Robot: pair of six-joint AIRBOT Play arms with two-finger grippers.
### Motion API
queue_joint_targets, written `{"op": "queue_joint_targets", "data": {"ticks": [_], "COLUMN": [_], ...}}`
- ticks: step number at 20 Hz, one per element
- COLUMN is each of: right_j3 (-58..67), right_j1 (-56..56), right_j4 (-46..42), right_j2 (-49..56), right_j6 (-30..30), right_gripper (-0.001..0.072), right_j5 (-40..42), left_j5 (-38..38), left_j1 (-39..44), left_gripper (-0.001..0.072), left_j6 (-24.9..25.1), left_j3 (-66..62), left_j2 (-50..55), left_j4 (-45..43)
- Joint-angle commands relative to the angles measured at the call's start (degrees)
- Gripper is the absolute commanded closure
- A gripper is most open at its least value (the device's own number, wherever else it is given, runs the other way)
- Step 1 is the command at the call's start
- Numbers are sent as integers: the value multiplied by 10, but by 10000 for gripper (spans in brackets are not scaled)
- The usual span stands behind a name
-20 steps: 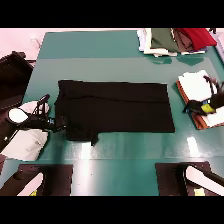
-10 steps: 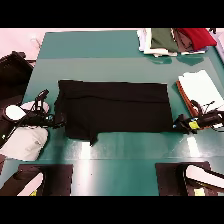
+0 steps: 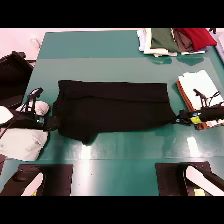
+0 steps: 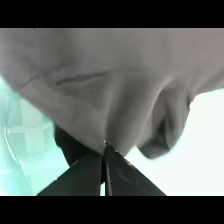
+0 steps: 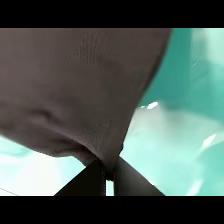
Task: Fold the shirts.
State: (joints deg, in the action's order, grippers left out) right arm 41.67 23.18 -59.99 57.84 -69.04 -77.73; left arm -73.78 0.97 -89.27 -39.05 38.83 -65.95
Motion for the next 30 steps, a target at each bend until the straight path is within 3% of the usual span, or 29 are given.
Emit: {"op": "queue_joint_targets", "data": {"ticks": [1,3,6,11,18,19,20,21,22,24,26,28,30], "right_j3": [44,60,94,199,312,323,332,341,348,349,327,283,241], "right_j1": [-2,-3,-12,-87,-98,-96,-90,-81,-69,-34,3,47,75], "right_j4": [-81,-132,-135,-135,-96,-85,-67,-45,-18,24,25,37,58], "right_j2": [-83,-118,-115,39,232,250,266,278,288,296,293,295,308], "right_j6": [-21,-40,-51,-58,-76,-76,-76,-73,-56,-26,-17,-9,17], "right_gripper": [695,695,695,696,692,623,377,310,305,300,183,180,180], "right_j5": [-62,-68,-56,-13,-5,-2,1,1,-2,-22,-31,-32,-34], "left_j5": [-101,-109,-32,92,174,177,178,179,176,157,138,138,137], "left_j1": [0,0,0,0,0,0,0,0,0,0,0,0,0], "left_gripper": [683,683,683,681,681,679,654,367,187,229,230,232,676], "left_j6": [-9,-8,0,34,58,57,57,54,50,49,48,48,61], "left_j3": [-5,-19,-40,-119,-267,-274,-276,-278,-283,-299,-311,-310,-309], "left_j2": [-63,-70,-44,117,352,369,376,377,377,377,376,376,377], "left_j4": [6,3,-5,-27,-26,-25,-24,-24,-24,-25,-22,1,37]}}
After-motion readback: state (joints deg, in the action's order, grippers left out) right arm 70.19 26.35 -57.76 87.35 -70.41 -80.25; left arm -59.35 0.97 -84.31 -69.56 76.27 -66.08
